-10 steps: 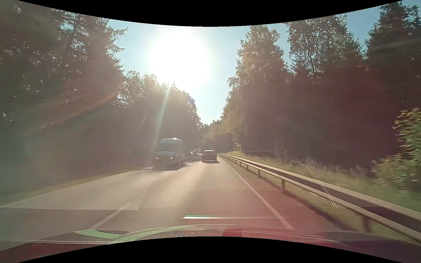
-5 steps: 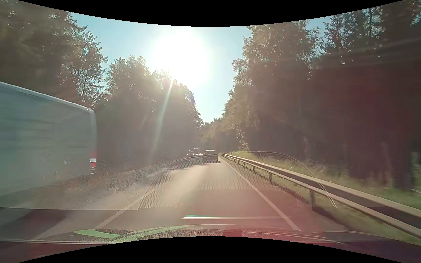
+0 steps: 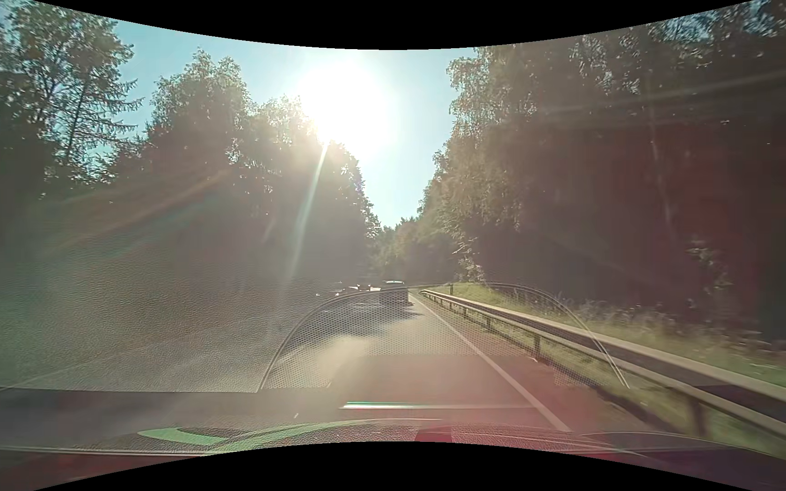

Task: Follow the waypoints while adhering to traffic rules and regulations

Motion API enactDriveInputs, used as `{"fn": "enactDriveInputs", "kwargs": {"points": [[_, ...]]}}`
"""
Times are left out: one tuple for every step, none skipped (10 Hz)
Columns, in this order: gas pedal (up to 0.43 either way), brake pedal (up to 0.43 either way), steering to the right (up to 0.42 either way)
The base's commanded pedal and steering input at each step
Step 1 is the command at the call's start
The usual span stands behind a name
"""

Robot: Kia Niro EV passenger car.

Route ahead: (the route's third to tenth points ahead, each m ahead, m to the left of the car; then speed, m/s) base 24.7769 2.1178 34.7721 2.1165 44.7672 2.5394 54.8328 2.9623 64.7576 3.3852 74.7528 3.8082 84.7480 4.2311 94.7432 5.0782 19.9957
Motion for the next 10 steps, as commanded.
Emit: {"fn": "enactDriveInputs", "kwargs": {"points": [[0.209,0.000,-0.002],[0.209,0.000,-0.002],[0.209,0.000,-0.002],[0.209,0.000,-0.002],[0.209,0.000,-0.002],[0.209,0.000,-0.002],[0.209,0.000,-0.002],[0.209,0.000,-0.002],[0.209,0.000,-0.002],[0.209,0.000,-0.002]]}}
